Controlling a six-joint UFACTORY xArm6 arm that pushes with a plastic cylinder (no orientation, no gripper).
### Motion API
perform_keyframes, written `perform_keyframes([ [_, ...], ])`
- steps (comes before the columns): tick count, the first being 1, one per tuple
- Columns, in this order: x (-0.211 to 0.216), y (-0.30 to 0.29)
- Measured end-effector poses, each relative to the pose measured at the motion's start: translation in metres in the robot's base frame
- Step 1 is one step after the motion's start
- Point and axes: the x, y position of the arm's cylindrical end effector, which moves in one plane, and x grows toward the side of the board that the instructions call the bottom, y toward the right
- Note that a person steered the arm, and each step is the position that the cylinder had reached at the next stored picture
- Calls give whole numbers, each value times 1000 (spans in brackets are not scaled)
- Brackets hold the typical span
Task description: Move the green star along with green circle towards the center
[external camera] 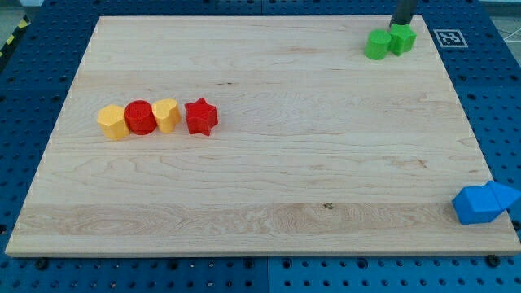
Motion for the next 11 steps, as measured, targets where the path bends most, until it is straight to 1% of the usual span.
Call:
perform_keyframes([
  [1, -3, 20],
  [2, -2, 20],
  [4, 31, 11],
  [5, 44, -8],
  [7, 50, -44],
  [9, 74, -84],
  [10, 75, -109],
  [11, 67, -114],
])
